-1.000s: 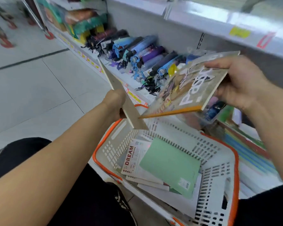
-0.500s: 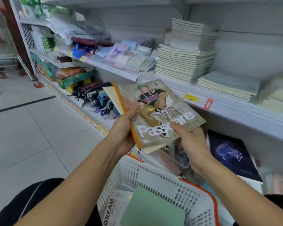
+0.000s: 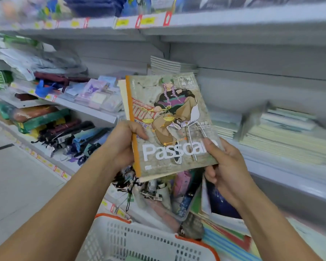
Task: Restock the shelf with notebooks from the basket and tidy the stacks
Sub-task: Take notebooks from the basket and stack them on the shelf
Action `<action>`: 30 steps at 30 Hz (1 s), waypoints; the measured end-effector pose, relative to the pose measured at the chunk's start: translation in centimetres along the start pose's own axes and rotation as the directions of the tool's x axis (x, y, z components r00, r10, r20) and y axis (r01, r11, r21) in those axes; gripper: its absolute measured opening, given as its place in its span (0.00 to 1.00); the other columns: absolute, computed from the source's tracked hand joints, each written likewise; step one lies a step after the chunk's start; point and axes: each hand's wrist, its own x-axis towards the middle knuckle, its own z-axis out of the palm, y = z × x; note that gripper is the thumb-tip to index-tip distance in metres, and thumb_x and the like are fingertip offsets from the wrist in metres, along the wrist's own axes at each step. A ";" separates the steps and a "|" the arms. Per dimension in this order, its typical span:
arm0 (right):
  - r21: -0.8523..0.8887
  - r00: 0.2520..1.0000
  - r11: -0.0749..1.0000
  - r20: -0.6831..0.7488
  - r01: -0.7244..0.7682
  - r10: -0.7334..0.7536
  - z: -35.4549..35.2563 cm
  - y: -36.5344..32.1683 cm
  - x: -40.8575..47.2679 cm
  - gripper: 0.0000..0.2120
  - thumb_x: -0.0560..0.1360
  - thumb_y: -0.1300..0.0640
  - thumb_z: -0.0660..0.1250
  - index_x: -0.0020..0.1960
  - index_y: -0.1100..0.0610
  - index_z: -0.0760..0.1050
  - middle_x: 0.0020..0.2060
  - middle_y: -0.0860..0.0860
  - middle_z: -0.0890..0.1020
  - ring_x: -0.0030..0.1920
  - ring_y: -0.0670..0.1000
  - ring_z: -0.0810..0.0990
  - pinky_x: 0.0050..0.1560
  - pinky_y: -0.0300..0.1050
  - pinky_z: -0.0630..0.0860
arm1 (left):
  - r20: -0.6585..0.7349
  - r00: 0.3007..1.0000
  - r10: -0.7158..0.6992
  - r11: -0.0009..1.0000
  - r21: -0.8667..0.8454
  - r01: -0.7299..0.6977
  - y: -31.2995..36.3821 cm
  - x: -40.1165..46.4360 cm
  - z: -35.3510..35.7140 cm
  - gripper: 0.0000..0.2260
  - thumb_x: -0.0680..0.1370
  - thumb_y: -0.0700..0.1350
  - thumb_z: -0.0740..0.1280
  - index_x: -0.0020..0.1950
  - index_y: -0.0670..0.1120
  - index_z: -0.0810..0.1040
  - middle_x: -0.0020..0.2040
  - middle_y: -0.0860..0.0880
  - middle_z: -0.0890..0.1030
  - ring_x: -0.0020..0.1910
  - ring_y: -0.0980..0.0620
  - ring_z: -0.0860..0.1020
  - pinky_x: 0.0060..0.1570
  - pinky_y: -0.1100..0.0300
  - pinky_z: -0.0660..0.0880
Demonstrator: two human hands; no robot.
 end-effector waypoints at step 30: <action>-0.831 0.940 0.518 -0.312 -0.200 -0.138 -9.4 -1.4 13.3 0.11 0.77 0.53 0.68 0.46 0.61 0.79 0.43 0.57 0.83 0.44 0.60 0.81 0.41 0.45 0.74 | 0.099 0.964 0.248 0.357 0.916 -0.185 0.2 20.5 6.2 0.22 0.59 0.42 0.83 0.51 0.47 0.82 0.45 0.51 0.83 0.42 0.55 0.80 0.40 0.71 0.74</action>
